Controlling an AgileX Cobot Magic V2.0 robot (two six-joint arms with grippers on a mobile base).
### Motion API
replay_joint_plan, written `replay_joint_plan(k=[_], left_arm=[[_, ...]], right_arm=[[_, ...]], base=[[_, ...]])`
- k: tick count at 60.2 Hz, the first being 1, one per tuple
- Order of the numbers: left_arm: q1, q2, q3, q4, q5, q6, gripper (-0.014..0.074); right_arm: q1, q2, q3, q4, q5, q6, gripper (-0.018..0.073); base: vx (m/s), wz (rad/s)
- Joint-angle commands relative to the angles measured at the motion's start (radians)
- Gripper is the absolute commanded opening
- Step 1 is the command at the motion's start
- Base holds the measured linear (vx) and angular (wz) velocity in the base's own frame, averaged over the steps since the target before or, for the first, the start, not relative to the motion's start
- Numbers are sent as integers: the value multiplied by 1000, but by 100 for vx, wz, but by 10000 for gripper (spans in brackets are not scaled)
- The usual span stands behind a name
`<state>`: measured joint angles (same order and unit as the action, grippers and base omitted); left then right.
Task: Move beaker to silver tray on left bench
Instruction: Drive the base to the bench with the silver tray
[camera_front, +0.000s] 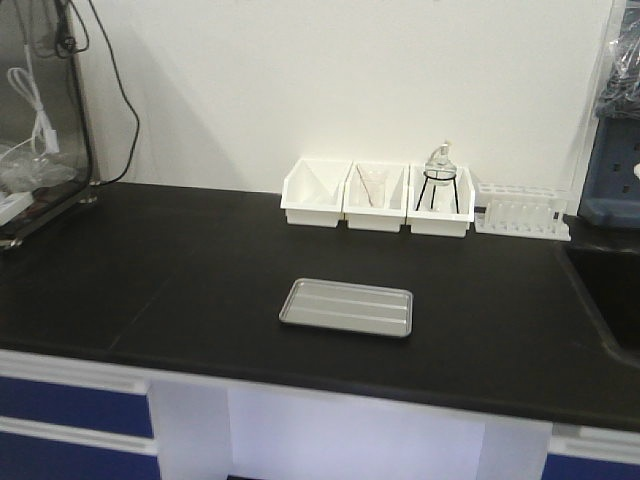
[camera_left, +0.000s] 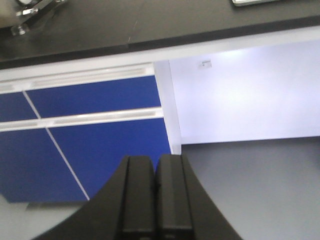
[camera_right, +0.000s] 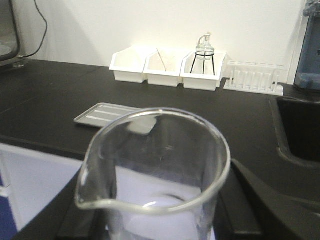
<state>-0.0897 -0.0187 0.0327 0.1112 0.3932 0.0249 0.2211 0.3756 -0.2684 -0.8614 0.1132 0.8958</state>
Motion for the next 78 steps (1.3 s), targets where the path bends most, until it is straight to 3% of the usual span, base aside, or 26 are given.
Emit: replay_joint_plan(k=[1, 47, 78], left_arm=[[-6, -8, 20, -4, -83, -2, 1], [-6, -8, 20, -4, -83, -2, 1], [-6, -8, 20, -4, -83, -2, 1]], right_arm=[[-6, 5, -32, -19, -49, -3, -11], [-6, 5, -32, -19, -49, -3, -11], [-6, 5, -32, -19, -49, -3, -11]], base=[[47, -10], [45, -18], [22, -17]])
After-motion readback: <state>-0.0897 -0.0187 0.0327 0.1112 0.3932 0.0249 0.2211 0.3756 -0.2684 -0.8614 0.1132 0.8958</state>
